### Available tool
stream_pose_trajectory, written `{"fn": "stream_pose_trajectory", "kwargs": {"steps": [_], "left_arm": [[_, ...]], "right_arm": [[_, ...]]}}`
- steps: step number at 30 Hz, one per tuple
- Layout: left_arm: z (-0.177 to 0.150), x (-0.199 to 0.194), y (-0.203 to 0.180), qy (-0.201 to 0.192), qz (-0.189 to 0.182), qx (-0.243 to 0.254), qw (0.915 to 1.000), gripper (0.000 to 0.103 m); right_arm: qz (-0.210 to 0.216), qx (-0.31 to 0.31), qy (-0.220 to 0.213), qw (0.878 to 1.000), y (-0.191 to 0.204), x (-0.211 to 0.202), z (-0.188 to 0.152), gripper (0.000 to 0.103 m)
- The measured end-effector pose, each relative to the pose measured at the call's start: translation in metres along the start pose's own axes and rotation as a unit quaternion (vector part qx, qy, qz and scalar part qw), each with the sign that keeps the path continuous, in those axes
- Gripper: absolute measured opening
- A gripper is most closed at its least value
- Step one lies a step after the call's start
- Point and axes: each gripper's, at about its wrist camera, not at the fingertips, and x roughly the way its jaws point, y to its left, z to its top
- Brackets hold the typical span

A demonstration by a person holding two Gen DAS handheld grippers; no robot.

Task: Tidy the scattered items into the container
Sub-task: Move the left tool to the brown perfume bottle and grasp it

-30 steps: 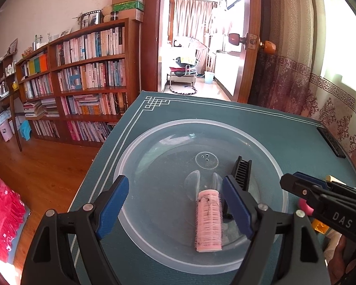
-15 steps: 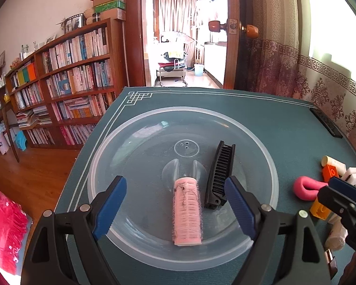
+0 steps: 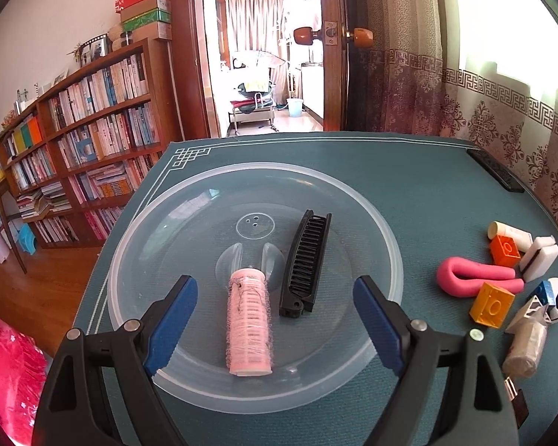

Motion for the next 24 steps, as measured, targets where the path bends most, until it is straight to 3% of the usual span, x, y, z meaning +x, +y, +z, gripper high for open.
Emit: {"fn": "stream_pose_trajectory", "kwargs": {"steps": [8,13,24], "left_arm": [[-0.005,-0.011,-0.022,-0.002,-0.019,0.011,0.9998,0.089],[-0.015,-0.019,-0.032,0.011,-0.052,-0.001,0.9986,0.090],[-0.027,-0.033,-0.058,0.020,-0.076,0.014,0.9968,0.098]], "right_arm": [[-0.004,0.063,0.030,0.998,-0.046,0.003,-0.012,0.063],[0.008,0.058,0.041,0.997,-0.045,0.007,-0.012,0.063],[0.011,0.054,0.068,0.996,-0.043,0.013,-0.016,0.063]]}}
